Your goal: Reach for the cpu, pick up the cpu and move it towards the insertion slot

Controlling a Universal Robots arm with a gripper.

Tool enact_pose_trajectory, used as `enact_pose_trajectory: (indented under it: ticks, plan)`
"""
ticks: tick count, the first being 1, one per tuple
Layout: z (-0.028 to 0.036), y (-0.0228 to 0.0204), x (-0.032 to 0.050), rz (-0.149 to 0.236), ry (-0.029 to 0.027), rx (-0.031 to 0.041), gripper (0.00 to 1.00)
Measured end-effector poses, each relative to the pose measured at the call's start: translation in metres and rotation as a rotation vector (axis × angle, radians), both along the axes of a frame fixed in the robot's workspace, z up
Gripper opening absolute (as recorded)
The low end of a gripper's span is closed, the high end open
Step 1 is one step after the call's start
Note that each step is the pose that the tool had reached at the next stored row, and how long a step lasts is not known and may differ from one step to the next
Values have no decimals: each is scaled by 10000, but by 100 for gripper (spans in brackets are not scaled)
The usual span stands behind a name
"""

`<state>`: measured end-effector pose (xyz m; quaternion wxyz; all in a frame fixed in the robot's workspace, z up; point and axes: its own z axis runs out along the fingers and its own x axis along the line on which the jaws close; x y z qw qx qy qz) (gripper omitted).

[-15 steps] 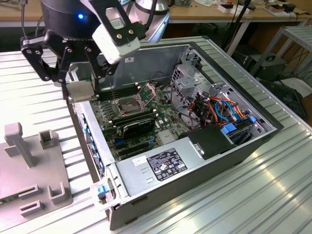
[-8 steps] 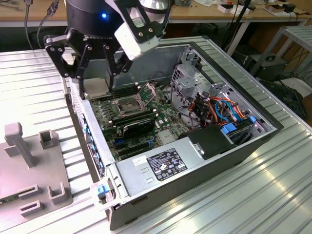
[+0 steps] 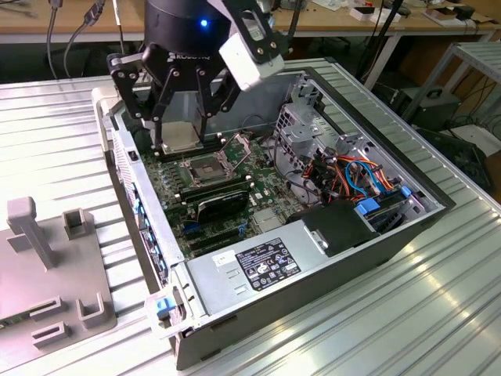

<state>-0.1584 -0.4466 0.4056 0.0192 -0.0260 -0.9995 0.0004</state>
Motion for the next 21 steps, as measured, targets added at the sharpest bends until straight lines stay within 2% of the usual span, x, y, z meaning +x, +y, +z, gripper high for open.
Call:
enact_pose_trajectory:
  ticks: [5, 8, 9, 11, 13, 17, 21]
  plan:
    - [-1, 5, 150, -2, 0, -51, 55]
    - [-6, 21, 314, -2, -1, -53, 55]
    - [-8, 33, 390, 0, 0, -54, 55]
    - [-13, 50, 481, -1, 0, -53, 55]
    - [-20, 79, 600, 1, -1, -54, 55]
    - [-33, 138, 759, 0, -1, -59, 55]
    - [-62, 237, 908, -3, -1, -67, 55]
